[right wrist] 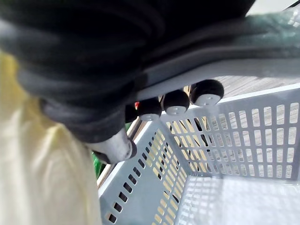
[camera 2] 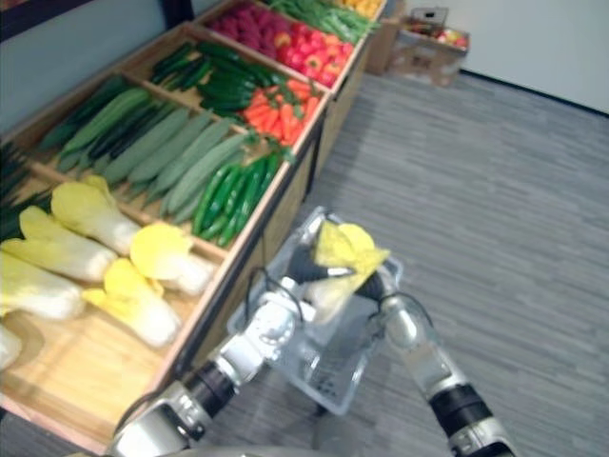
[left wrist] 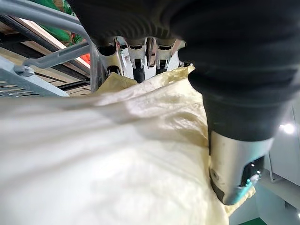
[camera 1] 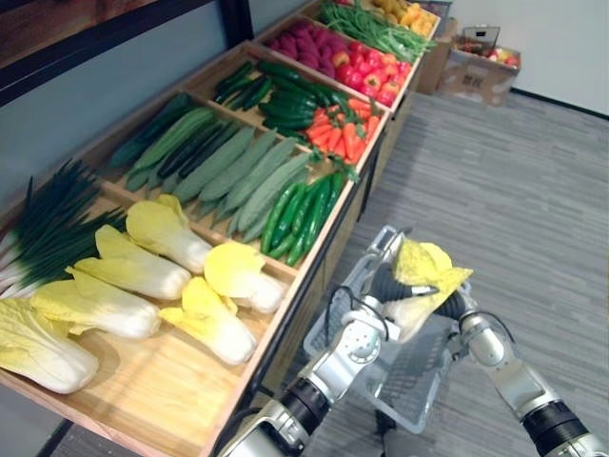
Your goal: Pick vegetable in the basket
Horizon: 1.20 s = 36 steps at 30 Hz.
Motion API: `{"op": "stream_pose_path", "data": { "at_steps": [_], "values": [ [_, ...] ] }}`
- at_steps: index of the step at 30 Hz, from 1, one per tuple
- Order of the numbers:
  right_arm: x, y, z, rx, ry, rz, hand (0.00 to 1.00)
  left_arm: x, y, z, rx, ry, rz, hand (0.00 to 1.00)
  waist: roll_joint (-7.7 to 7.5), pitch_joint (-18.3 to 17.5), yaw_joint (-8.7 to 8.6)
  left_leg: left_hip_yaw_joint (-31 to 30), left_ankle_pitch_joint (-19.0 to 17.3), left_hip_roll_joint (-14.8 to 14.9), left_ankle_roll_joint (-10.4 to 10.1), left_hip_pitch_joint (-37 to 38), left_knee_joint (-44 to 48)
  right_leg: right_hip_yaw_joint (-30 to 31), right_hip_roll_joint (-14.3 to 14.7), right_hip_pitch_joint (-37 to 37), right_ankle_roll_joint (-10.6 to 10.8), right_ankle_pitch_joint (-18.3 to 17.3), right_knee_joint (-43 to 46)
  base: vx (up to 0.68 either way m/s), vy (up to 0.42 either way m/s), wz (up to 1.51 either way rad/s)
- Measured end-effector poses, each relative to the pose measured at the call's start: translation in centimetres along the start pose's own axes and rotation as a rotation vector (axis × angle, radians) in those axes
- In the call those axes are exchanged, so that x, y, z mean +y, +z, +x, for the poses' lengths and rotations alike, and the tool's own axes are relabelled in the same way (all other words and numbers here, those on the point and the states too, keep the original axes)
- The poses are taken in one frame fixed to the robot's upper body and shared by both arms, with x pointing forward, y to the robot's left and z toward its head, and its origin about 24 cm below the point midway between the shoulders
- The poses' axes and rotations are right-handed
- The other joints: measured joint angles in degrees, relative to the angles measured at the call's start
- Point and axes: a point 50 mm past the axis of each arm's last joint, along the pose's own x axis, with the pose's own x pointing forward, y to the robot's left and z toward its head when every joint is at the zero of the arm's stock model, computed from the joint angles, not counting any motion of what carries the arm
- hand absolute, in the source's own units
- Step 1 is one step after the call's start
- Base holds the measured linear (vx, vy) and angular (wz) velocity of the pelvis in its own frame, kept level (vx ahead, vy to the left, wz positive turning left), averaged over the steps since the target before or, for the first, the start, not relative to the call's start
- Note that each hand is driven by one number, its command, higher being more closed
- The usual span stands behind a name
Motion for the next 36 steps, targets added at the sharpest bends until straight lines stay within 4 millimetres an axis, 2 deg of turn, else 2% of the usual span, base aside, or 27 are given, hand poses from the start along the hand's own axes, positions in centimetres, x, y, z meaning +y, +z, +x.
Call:
{"op": "stream_pose_path", "data": {
  "at_steps": [8,16,21,28,31,33,35,36],
  "values": [
    [-1.1,-0.6,-0.7,0.016,-0.053,-0.01,1.0,0.0,-0.5,-2.0,0.011,-0.035,-0.044,0.0,1.06,-0.13,0.63,-0.2,0.0,0.04,0.0,-0.13,0.01,-0.21,-0.02,0.02,0.0,0.0,0.01,0.0,0.0,0.0],
    [-1.5,-1.0,-1.1,0.025,-0.074,-0.012,1.0,0.2,-0.9,-3.8,0.01,-0.083,-0.051,0.0,1.4,-0.28,1.5,-1.61,0.05,0.25,0.05,-1.03,0.69,-1.35,-0.16,0.19,0.01,0.0,0.07,-0.01,-0.019,0.07],
    [-2.0,-1.0,-1.2,0.014,-0.094,-0.007,1.0,0.3,-2.4,-5.3,0.067,-0.108,-0.028,0.0,1.52,-0.34,1.55,-1.78,0.07,0.18,0.07,-1.17,0.81,-1.59,-0.3,0.22,0.02,0.01,0.08,0.0,0.0,0.0],
    [-2.3,-1.0,-1.2,0.012,-0.11,-0.007,1.0,0.3,-2.4,-5.8,0.056,-0.138,0.001,0.0,2.18,-0.78,1.62,-2.26,0.07,0.15,0.08,-1.72,1.18,-2.05,-0.5,0.21,0.07,0.03,0.08,0.0,-0.011,0.03],
    [-2.4,-1.0,-1.2,0.013,-0.115,-0.006,1.0,1.0,-1.7,-6.0,0.026,-0.132,-0.016,0.0,2.41,-0.92,1.66,-2.36,0.07,0.18,0.08,-1.81,1.41,-2.09,-0.55,0.27,0.17,0.1,0.08,-0.01,-0.007,0.01],
    [-2.5,-1.1,-1.2,0.016,-0.118,-0.006,1.0,2.2,-0.6,-5.8,0.002,-0.077,-0.108,0.0,2.47,-0.97,1.73,-2.7,0.07,0.21,0.08,-1.85,1.58,-2.32,-0.6,0.49,0.25,0.15,0.08,-0.02,-0.017,0.07],
    [-2.5,-1.8,-1.6,0.049,-0.117,-0.007,1.0,5.2,1.5,-5.5,-0.062,0.062,-0.319,0.0,2.7,-1.32,2.11,-3.37,0.1,0.39,0.13,-1.92,1.69,-2.87,-0.61,1.17,0.25,0.15,0.05,-0.02,-0.019,0.12],
    [-2.5,-1.9,-1.7,0.055,-0.118,-0.01,1.0,5.6,1.6,-5.5,-0.07,0.077,-0.341,0.0,2.77,-1.4,2.31,-3.37,0.1,0.39,0.13,-1.93,1.69,-2.9,-0.62,1.18,0.26,0.15,0.05,-0.03,-0.02,0.06]
  ]
}}
